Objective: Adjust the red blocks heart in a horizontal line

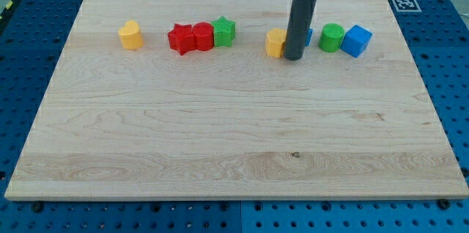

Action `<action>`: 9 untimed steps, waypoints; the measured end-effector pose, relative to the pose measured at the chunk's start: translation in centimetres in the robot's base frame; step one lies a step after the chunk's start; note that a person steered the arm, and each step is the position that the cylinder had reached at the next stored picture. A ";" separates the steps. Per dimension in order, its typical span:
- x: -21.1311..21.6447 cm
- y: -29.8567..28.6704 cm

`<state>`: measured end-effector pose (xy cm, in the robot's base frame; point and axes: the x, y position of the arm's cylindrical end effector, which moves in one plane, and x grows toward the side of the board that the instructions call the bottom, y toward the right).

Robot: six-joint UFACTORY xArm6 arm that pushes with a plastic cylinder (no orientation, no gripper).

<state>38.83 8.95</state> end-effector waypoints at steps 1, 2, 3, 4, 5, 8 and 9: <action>-0.6 -1.2; -0.6 -2.0; 0.4 -3.2; 1.2 -8.3; 1.9 -14.4; 1.7 -17.6; 1.7 -17.6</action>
<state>40.50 -8.69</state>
